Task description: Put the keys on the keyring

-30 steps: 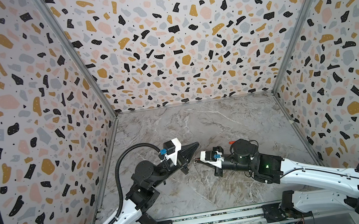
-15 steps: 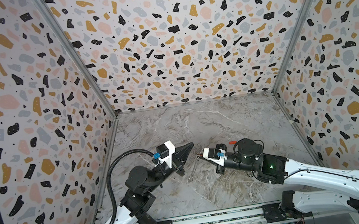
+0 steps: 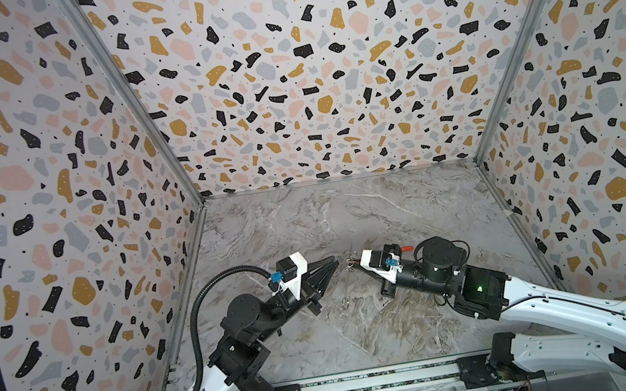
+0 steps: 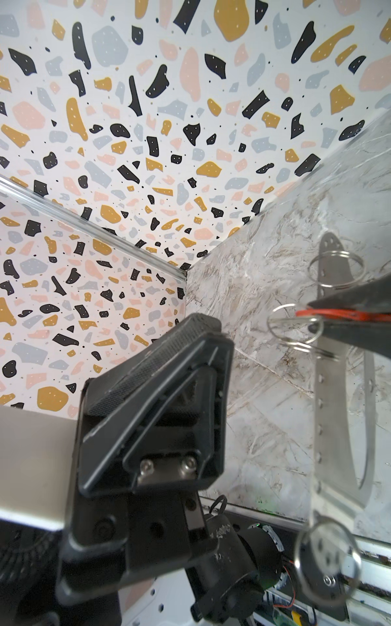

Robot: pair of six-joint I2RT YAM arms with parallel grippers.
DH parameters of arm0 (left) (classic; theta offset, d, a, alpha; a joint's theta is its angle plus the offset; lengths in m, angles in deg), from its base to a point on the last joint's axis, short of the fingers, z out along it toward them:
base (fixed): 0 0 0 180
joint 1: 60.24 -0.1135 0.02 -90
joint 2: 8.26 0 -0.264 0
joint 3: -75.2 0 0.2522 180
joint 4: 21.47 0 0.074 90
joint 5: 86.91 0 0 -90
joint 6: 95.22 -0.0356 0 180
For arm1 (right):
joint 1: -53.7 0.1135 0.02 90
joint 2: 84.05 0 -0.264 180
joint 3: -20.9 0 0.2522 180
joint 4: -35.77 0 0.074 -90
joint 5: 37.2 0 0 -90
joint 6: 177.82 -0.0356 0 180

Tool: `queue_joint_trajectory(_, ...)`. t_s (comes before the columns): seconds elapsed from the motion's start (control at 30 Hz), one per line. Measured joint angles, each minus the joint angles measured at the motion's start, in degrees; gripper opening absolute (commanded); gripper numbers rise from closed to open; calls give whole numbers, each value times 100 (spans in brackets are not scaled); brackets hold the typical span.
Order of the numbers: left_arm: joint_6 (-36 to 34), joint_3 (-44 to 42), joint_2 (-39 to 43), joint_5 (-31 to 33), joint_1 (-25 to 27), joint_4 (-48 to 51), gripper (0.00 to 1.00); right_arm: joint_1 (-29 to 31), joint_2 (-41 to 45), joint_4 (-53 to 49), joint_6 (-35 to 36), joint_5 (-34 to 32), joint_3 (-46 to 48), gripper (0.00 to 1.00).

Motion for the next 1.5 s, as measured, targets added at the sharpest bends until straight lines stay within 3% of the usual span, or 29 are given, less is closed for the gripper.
queue_joint_trajectory(0.57,-236,151,-553,-501,-2,415,38,-37,-44,-52,15,118,-175,0)
queue_joint_trajectory(1.5,-352,151,-391,-715,-2,398,38,-188,-114,-136,15,636,-219,0)
